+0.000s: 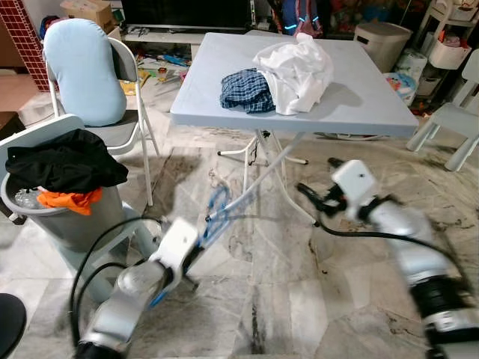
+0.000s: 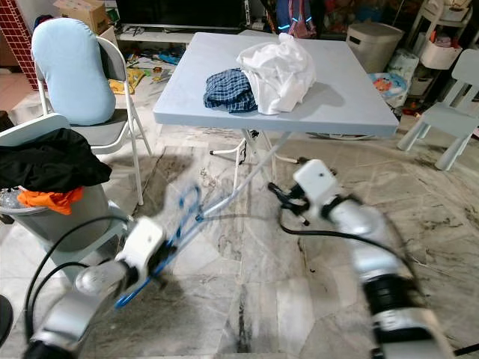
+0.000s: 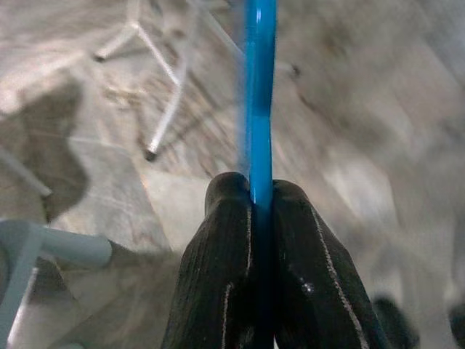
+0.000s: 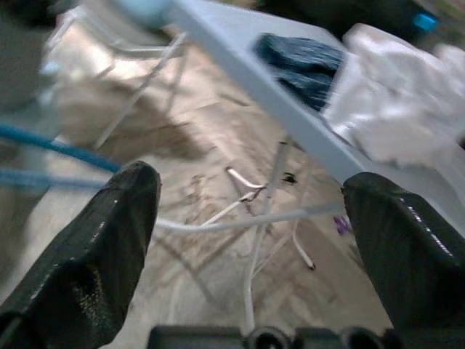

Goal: Hang hanger

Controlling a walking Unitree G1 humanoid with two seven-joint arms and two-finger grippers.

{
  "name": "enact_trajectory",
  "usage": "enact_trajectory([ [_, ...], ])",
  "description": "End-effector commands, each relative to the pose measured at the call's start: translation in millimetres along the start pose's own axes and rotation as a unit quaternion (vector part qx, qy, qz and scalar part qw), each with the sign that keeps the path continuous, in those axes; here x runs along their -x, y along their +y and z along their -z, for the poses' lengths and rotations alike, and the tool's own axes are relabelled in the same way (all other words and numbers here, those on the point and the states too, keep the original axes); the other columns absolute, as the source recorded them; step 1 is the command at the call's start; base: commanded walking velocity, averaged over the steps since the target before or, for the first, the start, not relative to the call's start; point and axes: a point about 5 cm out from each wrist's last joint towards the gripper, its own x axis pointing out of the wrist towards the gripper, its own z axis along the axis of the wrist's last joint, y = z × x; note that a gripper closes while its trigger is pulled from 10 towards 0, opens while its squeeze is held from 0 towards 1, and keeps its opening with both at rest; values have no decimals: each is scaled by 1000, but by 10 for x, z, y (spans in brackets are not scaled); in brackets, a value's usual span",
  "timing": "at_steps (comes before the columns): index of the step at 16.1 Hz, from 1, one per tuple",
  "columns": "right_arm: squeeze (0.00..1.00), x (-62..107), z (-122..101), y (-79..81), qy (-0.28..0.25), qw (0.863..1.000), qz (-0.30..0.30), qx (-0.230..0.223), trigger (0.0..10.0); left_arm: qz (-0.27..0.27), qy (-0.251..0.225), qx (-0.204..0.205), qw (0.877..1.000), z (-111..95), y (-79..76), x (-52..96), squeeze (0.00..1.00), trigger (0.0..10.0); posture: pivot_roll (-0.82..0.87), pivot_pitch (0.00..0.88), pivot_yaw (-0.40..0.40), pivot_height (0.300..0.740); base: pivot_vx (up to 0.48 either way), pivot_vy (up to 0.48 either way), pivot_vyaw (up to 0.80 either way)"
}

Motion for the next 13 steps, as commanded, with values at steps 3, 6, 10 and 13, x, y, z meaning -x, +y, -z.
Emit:
enact_trajectory([
  [3, 0, 198, 123, 74, 76, 959, -216, 166, 10000, 72, 9, -141, 987, -49, -79, 33, 0, 10000, 72, 13, -49, 740, 0, 0, 0],
  [6, 0, 235, 172, 151, 96, 936, -289, 178, 10000, 86, -3, -196, 977, -141, -163, -16, 0, 10000, 74, 16, -58, 740, 0, 0, 0],
  [10, 0, 133, 225, 382, 94, 915, -343, 191, 10000, 116, -22, -244, 963, -199, -416, -99, 0, 10000, 80, 24, -69, 740, 0, 0, 0],
  [13, 0, 32, 168, 547, 73, 901, -378, 200, 10000, 110, -39, -265, 957, -288, -476, -169, 0, 10000, 82, 23, -82, 740, 0, 0, 0],
])
